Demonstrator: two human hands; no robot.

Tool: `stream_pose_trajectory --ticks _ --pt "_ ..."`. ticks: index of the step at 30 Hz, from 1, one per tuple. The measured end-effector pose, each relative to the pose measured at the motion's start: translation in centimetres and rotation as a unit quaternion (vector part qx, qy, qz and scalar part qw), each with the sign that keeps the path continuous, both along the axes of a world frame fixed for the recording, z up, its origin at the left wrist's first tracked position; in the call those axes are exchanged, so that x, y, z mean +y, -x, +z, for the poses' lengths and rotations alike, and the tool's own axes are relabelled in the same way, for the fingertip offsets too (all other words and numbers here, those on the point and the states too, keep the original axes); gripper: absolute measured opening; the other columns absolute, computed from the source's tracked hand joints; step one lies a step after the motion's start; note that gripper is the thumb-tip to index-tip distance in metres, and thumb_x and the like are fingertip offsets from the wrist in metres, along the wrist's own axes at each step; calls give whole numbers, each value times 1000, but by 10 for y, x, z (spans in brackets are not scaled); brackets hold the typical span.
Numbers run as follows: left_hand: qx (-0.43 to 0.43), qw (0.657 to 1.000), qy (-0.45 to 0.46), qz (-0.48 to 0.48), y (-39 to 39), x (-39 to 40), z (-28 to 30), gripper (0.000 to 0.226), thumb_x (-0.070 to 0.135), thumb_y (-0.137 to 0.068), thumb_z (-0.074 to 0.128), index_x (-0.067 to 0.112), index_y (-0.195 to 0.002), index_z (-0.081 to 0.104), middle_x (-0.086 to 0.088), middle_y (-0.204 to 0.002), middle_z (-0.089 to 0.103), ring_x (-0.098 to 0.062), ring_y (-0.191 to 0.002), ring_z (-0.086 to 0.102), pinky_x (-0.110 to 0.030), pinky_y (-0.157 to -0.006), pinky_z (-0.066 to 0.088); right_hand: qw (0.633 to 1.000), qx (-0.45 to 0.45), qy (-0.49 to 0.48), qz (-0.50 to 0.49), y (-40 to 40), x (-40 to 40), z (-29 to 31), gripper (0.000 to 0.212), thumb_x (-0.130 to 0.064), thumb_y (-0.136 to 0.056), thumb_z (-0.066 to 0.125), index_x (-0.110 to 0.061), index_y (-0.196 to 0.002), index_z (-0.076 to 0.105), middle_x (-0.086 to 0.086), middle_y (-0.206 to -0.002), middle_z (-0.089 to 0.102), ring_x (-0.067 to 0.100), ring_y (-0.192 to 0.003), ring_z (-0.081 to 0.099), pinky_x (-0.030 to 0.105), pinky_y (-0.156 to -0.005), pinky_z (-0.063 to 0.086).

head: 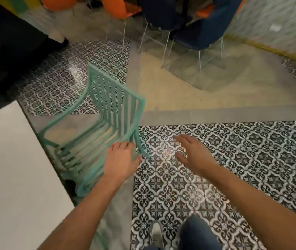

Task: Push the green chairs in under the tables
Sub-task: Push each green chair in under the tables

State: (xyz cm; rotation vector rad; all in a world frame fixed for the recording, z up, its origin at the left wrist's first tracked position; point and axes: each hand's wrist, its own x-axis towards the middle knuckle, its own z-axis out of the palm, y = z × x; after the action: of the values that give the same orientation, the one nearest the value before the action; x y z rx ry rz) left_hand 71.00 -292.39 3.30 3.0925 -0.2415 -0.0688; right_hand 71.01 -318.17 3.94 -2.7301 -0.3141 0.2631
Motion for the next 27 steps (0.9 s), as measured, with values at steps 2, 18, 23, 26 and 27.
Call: stream_pose_trajectory --ticks 2,18,23,26,27 --pt "14 1000 -7 7 -43 -14 1 47 47 -86 53 16 -121 60 -6 -119 62 -28 -112 54 -41 -100 37 1000 1 -8 4 -44 -14 -3 62 -41 -96 49 -26 -151 24 -1 -155 29 19 -141 27 36 -116 20" --pt "47 970 -35 234 -288 -71 9 52 49 -91 36 14 -122 58 -9 -118 63 -31 -110 56 -40 -96 40 962 -39 -26 268 -391 -29 -3 62 -34 -93 52 -25 -150 28 -1 -152 34 18 -138 30 32 -114 22" --pt "61 946 -15 317 -354 -53 -20 57 52 -95 36 16 -138 44 -5 -134 55 -26 -122 50 -39 -100 36 931 -27 -32 362 -479 31 -22 62 -28 -91 55 -24 -148 31 1 -150 37 21 -137 32 35 -114 25" --pt "103 926 10 363 -394 -34 -36 61 51 -96 33 14 -145 34 -8 -139 50 -27 -125 48 -40 -104 34 904 -20 -36 424 -530 74 -34 62 -23 -88 58 -19 -146 37 4 -147 41 23 -135 35 35 -114 25" --pt "112 918 23 380 -401 -31 -38 62 51 -97 32 14 -146 32 -9 -139 49 -28 -125 47 -40 -105 33 891 -14 -32 452 -541 88 -35 62 -23 -87 59 -18 -146 38 5 -147 42 24 -135 36 35 -114 24"
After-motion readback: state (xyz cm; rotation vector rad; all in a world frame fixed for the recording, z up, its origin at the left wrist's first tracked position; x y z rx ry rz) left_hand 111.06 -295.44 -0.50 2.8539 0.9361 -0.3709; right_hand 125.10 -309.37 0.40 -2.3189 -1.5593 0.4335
